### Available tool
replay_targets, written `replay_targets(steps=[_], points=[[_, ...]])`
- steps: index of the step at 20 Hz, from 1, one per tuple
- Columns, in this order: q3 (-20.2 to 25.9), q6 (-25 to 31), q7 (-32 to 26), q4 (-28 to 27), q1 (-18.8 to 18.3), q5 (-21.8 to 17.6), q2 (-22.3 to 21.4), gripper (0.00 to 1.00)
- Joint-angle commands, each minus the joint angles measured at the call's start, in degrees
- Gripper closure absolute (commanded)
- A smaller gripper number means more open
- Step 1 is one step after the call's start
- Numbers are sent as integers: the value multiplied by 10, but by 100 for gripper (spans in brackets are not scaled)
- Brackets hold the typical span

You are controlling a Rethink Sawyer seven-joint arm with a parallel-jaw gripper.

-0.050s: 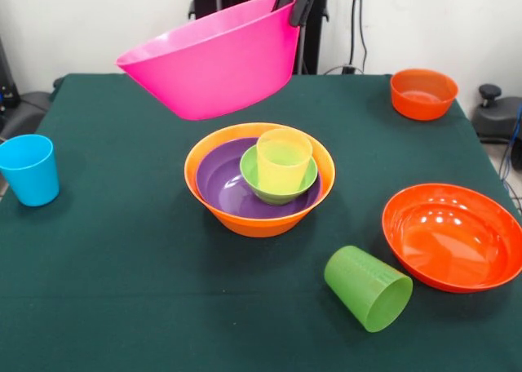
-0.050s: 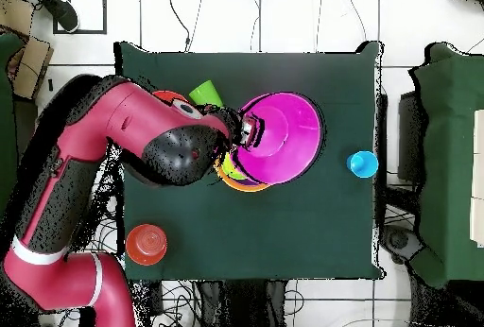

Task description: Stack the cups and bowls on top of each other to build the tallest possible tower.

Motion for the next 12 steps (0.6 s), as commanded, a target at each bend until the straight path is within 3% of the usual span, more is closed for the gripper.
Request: replay_targets(steps=[1, 12], points=[[47, 51, 152, -82, -7, 25, -1, 100], [39, 39, 171, -65, -16, 24, 8, 100]])
